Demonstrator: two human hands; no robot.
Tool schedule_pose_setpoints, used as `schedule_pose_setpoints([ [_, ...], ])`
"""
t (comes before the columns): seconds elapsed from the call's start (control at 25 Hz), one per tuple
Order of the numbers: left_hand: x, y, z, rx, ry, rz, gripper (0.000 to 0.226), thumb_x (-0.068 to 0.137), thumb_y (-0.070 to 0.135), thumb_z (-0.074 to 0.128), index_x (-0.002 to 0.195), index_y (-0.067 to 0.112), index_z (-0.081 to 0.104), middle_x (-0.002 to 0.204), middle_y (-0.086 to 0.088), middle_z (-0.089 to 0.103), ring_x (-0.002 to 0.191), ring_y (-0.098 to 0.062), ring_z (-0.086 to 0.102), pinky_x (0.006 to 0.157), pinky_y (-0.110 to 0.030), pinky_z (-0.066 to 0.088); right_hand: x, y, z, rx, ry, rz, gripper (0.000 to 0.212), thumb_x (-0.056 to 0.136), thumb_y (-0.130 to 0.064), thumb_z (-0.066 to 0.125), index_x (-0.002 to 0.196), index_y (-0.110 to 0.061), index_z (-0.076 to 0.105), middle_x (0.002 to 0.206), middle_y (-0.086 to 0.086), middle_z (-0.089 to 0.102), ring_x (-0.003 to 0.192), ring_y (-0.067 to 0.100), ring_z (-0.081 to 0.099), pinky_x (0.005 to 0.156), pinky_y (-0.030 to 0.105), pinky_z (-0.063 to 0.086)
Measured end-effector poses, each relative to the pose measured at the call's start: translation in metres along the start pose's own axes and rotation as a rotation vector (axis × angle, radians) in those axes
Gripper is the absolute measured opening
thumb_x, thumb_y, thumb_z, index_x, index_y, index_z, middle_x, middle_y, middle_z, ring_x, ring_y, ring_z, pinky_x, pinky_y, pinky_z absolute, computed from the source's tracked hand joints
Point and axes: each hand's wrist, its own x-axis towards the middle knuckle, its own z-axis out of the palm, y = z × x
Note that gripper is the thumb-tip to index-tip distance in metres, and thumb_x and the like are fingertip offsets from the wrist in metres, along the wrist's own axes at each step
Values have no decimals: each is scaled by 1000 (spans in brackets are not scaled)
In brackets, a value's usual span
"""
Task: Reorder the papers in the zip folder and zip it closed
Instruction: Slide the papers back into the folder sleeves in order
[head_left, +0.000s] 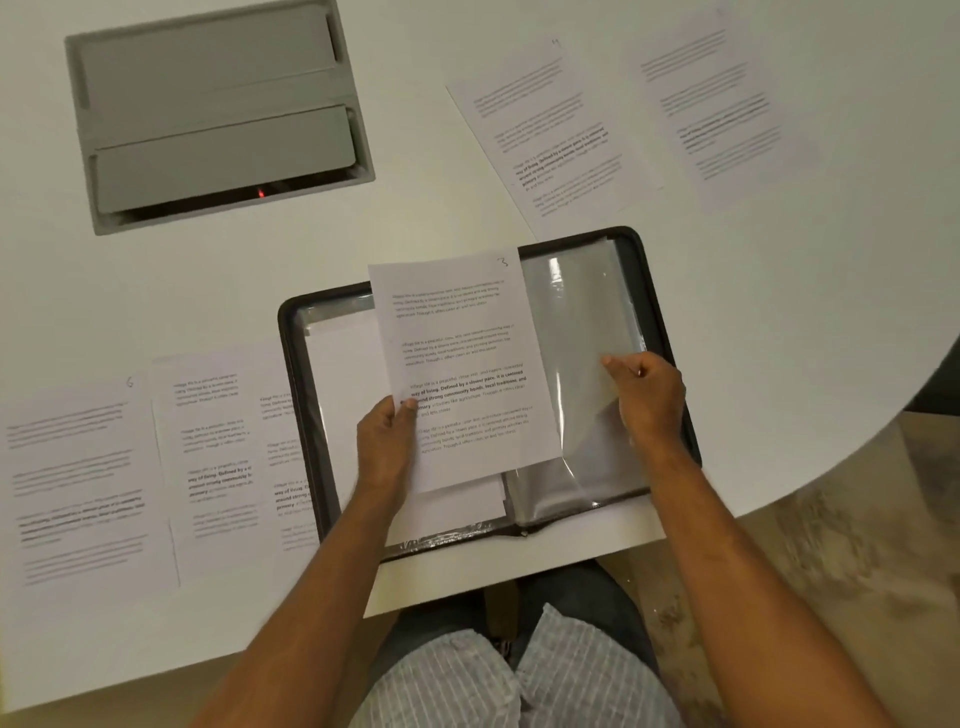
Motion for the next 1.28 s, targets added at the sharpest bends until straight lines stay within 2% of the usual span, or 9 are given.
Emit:
schedule_pose_setpoints([
  [0.12, -5, -8, 10, -18, -49, -37, 19, 106, 17, 54, 115, 17, 71, 102, 5, 79, 92, -13, 75, 74, -25, 61, 6, 3, -4, -52, -19, -30, 16, 93, -32, 71, 88, -20, 78, 85, -12, 75, 84, 5, 69, 86, 34, 59],
  [0.36, 0, -3, 33, 23, -35, -74, 19, 99, 22, 67, 115, 14, 70, 110, 2, 77, 96, -14, 75, 84, -34, 61, 13, -1, -8, -149, -106, -104, 25, 102, -22, 56, 88, -26, 76, 80, -15, 70, 77, 4, 65, 74, 24, 53],
  [0.48, 10, 5, 42, 57, 7, -77, 21, 96, 29, 71, 107, 12, 70, 103, 1, 78, 95, -18, 75, 83, -35, 61, 16, -2, -10, -103, -143, -115, 17, 102, -16, 57, 104, -24, 72, 96, -10, 69, 89, 7, 65, 81, 23, 52],
  [0.6, 20, 17, 50, 223, 116, -57, 30, 93, 38, 73, 106, 13, 64, 101, 2, 72, 95, -17, 70, 79, -30, 55, 17, -4, -17, -83, -167, -79, 27, 100, -11, 57, 124, -23, 60, 102, -9, 63, 90, 3, 61, 76, 14, 47],
  [0.8, 42, 39, 46, 268, 87, -57, 46, 84, 50, 78, 107, 13, 66, 101, 0, 76, 92, -21, 74, 81, -38, 61, 28, -11, -17, -63, -188, -8, 35, 92, -24, 70, 122, -24, 54, 95, -11, 61, 83, 7, 62, 72, 22, 51],
  [0.96, 54, 59, 42, 275, -147, -17, 22, 98, 29, 68, 110, 12, 73, 104, -8, 78, 87, -20, 77, 77, -37, 63, 46, -22, -8, -31, -114, -33, 30, 92, -40, 73, 105, -17, 60, 86, -6, 64, 74, 8, 62, 67, 22, 54],
  [1.08, 61, 71, 37, 200, -110, 80, 22, 101, 24, 64, 113, 8, 72, 105, -10, 78, 94, -27, 76, 86, -45, 62, 63, -34, 0, -37, -107, -104, 32, 92, -41, 74, 103, -15, 60, 81, -8, 62, 69, 7, 60, 66, 18, 53],
  [1.2, 67, 84, 33, 75, -14, 126, 17, 102, 21, 62, 112, 11, 71, 106, -6, 78, 97, -25, 75, 83, -39, 62, 82, -56, 10, -40, -151, -141, 37, 90, -37, 78, 113, -18, 58, 87, -12, 62, 76, 3, 61, 68, 8, 48],
  [1.28, 72, 93, 33, -17, 15, 152, 13, 101, 19, 63, 109, 16, 72, 106, -2, 78, 100, -22, 75, 82, -35, 60, 95, -71, 18, -44, -171, -207, 42, 88, -31, 80, 120, -20, 56, 93, -9, 64, 80, 0, 62, 76, 14, 51],
])
